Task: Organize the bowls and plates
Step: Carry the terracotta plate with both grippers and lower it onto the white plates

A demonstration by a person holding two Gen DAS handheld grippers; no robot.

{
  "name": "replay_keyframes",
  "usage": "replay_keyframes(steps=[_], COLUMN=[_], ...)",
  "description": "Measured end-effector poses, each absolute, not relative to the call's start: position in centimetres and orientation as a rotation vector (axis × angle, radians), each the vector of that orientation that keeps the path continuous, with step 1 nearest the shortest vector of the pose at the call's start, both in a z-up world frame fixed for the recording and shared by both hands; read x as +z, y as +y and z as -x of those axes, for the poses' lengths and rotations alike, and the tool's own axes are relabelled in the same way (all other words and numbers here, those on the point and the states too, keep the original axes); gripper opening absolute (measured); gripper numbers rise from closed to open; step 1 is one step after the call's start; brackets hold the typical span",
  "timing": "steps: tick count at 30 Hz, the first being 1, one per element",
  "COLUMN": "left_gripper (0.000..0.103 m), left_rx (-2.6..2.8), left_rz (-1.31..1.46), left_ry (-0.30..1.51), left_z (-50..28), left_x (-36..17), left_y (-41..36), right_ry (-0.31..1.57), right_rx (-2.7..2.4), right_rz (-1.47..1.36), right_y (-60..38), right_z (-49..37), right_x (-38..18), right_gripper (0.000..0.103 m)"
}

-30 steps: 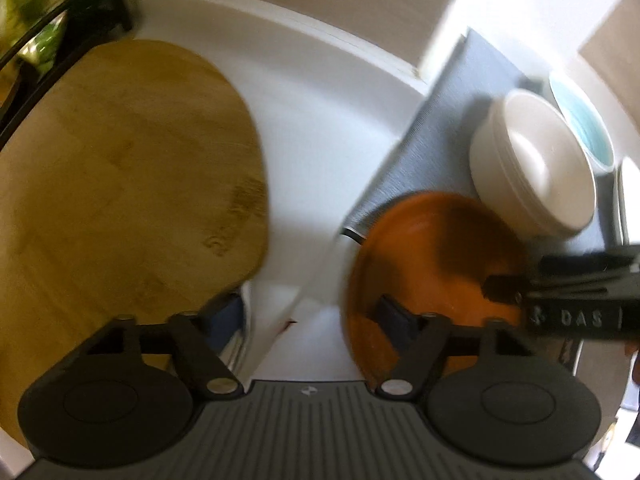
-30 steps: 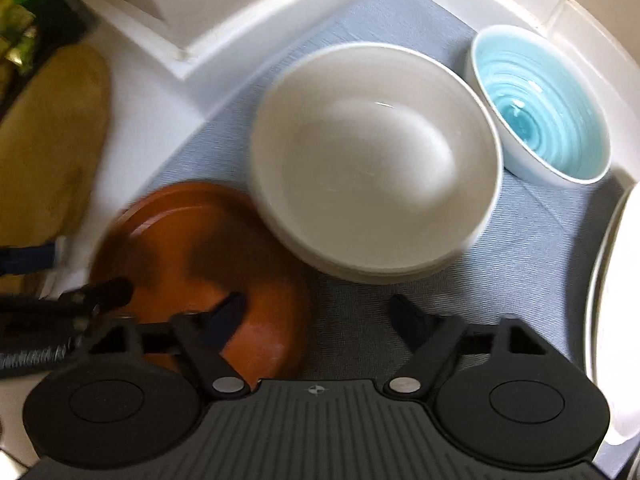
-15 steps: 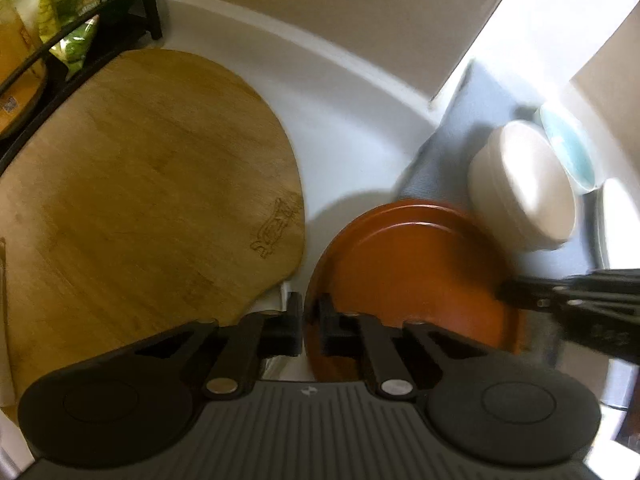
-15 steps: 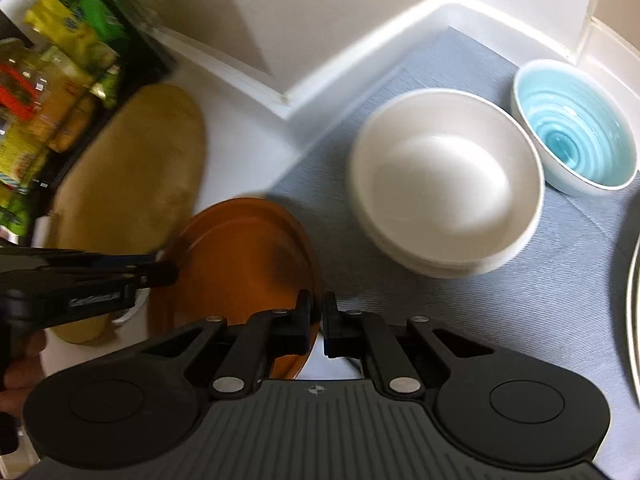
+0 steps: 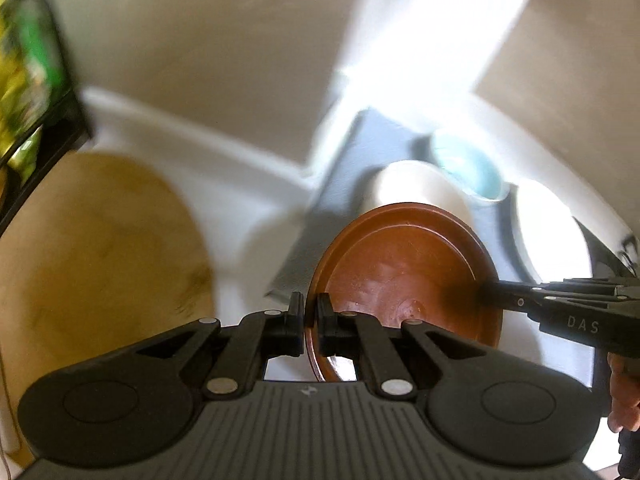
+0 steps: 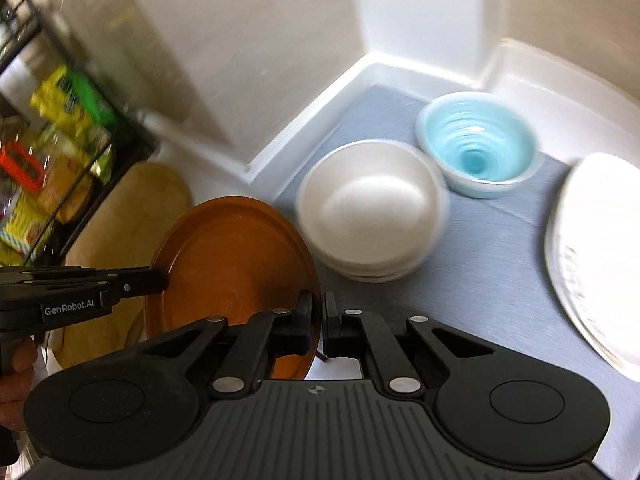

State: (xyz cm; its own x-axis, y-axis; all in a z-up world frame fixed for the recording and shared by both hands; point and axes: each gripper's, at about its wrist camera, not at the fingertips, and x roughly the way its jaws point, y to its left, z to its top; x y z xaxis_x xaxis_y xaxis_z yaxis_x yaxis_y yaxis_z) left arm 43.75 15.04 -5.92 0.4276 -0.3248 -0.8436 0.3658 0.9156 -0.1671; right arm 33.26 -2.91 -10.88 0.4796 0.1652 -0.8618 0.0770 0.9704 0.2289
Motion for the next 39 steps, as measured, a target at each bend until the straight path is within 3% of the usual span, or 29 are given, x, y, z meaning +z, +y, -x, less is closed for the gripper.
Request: replay_keyframes(steps=[19,27,39], left_gripper=[0.006,0.006,0.006], left_rx=[-0.873,-0.867,-0.766], left_rz=[-0.277,-0.347,-0.387], left_ry=[0.915,0.933,1.066], left_z=[-38.6,-39.3,-45.5], left_x=[-3.9,-6.5,-12.2], left_y=[-5.5,-14.0,-19.2], right_ry=[0.877,0.868,0.911], right_rx=[-0.374,-0.435,-0.451], right_rz=[-0.372,-0.424,-0.458], right_y=[-18.5,-26.2,-30.5], right_z=[-20.7,-21.0,-25.7], right_x=[-5.5,-7.6,-13.5], right_gripper=[0.005,0.006,0.006])
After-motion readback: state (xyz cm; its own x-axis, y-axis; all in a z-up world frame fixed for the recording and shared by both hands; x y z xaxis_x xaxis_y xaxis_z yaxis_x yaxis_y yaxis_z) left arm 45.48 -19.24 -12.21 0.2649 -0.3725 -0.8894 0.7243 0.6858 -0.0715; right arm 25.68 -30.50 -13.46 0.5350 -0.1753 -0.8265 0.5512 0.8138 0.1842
